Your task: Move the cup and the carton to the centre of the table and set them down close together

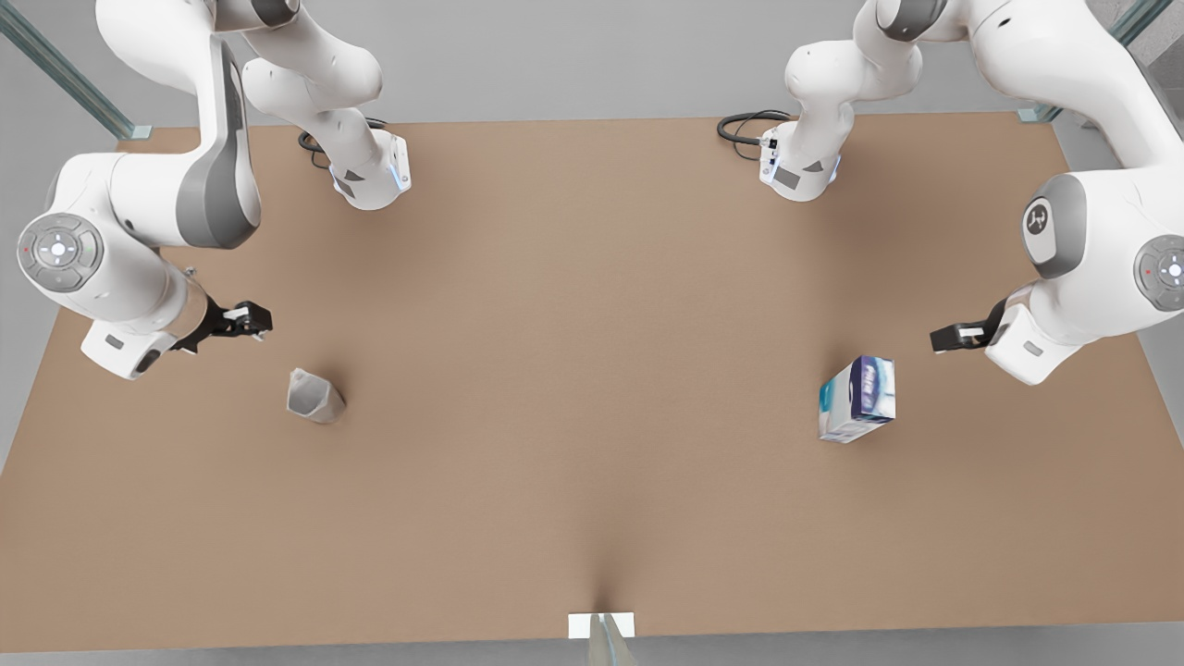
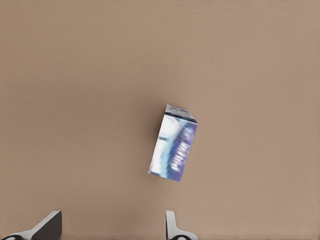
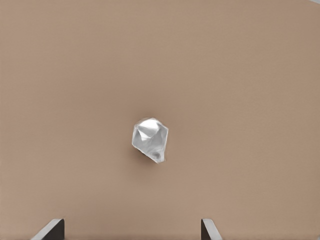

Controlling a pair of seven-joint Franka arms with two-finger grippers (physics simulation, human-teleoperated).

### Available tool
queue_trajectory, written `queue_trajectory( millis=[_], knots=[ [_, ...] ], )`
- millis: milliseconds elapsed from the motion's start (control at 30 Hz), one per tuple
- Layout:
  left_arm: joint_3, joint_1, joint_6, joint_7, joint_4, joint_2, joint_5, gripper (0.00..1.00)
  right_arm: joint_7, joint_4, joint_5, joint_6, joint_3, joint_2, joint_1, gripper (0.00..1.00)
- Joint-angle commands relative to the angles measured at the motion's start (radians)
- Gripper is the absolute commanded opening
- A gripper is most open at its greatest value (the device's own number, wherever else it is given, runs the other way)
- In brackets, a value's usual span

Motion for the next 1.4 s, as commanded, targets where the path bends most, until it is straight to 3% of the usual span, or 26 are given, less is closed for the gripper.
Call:
queue_trajectory(
  millis=[0, 200, 267, 333, 467, 1367],
  knots=[
    [0.001, -0.002, -0.001, 0.000, 0.000, 0.001, 0.004, 1.00, 0.000, 0.000, 0.000, 0.000, 0.000, 0.001, 0.000, 1.00],
    [-0.001, -0.002, 0.019, 0.015, -0.002, 0.024, 0.002, 1.00, 0.156, -0.050, 0.029, 0.097, 0.001, 0.218, -0.041, 1.00],
    [-0.001, -0.008, 0.107, 0.017, -0.109, -0.011, 0.004, 1.00, 0.150, -0.113, 0.029, 0.158, 0.003, 0.209, -0.089, 1.00],
    [-0.013, -0.010, 0.191, 0.017, -0.311, -0.140, 0.008, 1.00, 0.152, -0.204, 0.029, 0.256, 0.071, 0.209, -0.181, 1.00],
    [-0.056, 0.000, 0.219, 0.017, -0.405, -0.187, 0.004, 1.00, 0.184, -0.250, 0.038, 0.316, 0.072, 0.236, -0.183, 1.00],
    [-0.102, -0.039, 0.101, 0.005, -0.262, -0.122, 0.036, 1.00, 0.112, -0.281, 0.040, 0.393, 0.074, 0.360, -0.206, 1.00]
  ],
)
